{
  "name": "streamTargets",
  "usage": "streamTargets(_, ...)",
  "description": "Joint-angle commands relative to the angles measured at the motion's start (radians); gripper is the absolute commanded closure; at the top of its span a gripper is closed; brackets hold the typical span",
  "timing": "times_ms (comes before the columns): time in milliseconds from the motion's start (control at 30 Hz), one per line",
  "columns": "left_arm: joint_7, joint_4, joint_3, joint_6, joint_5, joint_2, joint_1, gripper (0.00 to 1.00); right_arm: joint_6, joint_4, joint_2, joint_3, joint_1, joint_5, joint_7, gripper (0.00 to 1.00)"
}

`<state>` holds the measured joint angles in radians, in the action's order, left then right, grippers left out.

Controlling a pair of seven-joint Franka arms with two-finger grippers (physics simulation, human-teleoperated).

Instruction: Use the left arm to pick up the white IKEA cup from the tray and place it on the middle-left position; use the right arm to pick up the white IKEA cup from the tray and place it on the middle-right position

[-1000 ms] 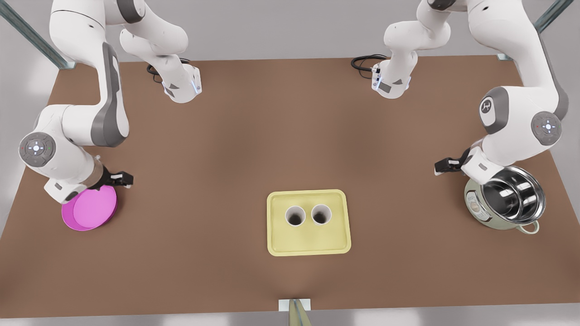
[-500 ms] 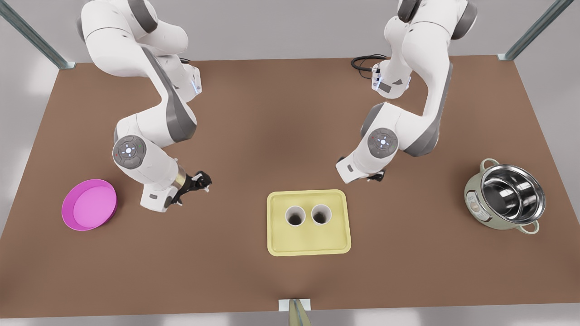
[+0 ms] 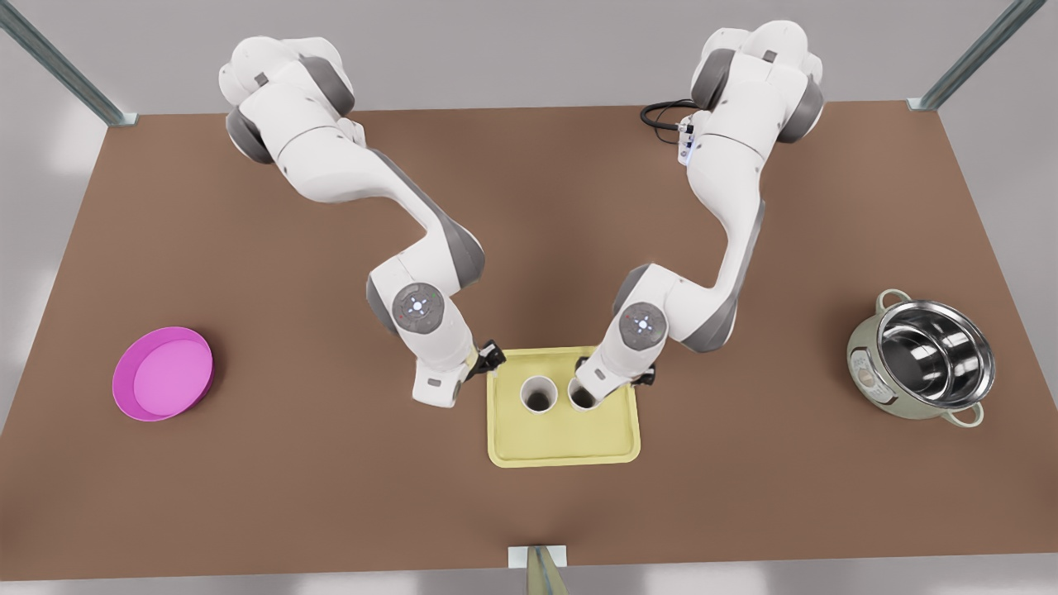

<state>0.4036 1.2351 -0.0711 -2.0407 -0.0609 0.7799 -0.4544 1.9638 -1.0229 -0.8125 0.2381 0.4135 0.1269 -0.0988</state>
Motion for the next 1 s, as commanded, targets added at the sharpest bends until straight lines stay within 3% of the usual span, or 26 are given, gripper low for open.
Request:
streamTargets(0, 0.198, -0.02, 0.002, -0.104, -0.004, 0.022, 0.0, 0.0, 0.096, 0.009, -0.027, -0.022, 0.031, 0.002, -0.251, 0.01)
streamTargets(267, 0.195, 0.009, 0.002, -0.121, -0.036, 0.048, 0.0, 0.0, 0.204, 0.032, -0.094, -0.072, 0.073, 0.002, -0.403, 0.01)
streamTargets(467, 0.195, 0.011, 0.002, -0.138, -0.036, 0.07, -0.003, 0.0, 0.254, 0.037, -0.123, -0.062, 0.102, 0.0, -0.576, 0.01)
streamTargets(700, 0.192, 0.011, 0.002, -0.164, -0.054, 0.111, -0.003, 0.0, 0.293, 0.037, -0.178, -0.086, 0.12, 0.002, -0.575, 0.01)
streamTargets(733, 0.192, 0.011, 0.002, -0.164, -0.054, 0.111, -0.003, 0.05, 0.296, 0.037, -0.183, -0.095, 0.12, 0.002, -0.575, 0.01)
streamTargets(800, 0.195, 0.011, 0.001, -0.162, -0.05, 0.11, -0.001, 0.29, 0.31, 0.038, -0.2, -0.097, 0.12, 0.002, -0.576, 0.01)
streamTargets(967, 0.218, 0.009, -0.001, -0.151, -0.022, 0.104, -0.001, 0.73, 0.322, 0.038, -0.223, -0.095, 0.146, 0.002, -0.588, 0.03)
